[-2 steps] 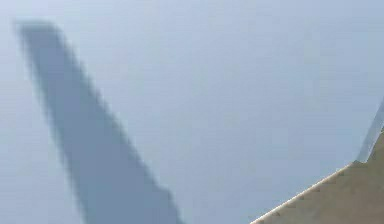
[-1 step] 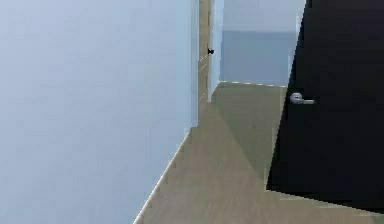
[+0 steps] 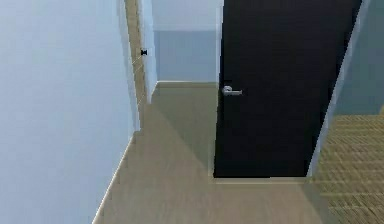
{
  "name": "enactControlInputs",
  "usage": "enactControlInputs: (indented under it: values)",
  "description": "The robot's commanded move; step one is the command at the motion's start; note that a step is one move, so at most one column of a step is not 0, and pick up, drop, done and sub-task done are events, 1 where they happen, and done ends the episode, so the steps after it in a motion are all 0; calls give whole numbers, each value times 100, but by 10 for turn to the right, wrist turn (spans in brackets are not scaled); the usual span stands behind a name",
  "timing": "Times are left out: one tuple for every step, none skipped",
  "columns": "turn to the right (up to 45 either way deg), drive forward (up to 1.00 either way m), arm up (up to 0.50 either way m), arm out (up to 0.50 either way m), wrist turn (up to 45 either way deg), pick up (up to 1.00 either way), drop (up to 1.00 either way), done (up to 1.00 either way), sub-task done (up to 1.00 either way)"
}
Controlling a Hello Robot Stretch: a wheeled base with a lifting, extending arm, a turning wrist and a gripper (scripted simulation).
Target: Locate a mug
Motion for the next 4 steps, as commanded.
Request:
enactControlInputs:
  values:
    - [0, 30, 0, 0, 0, 0, 0, 0, 0]
    - [450, 0, 0, 0, 0, 0, 0, 0, 0]
    - [420, 0, 0, 0, 0, 0, 0, 0, 0]
    - [0, 100, 0, 0, 0, 0, 0, 0, 0]
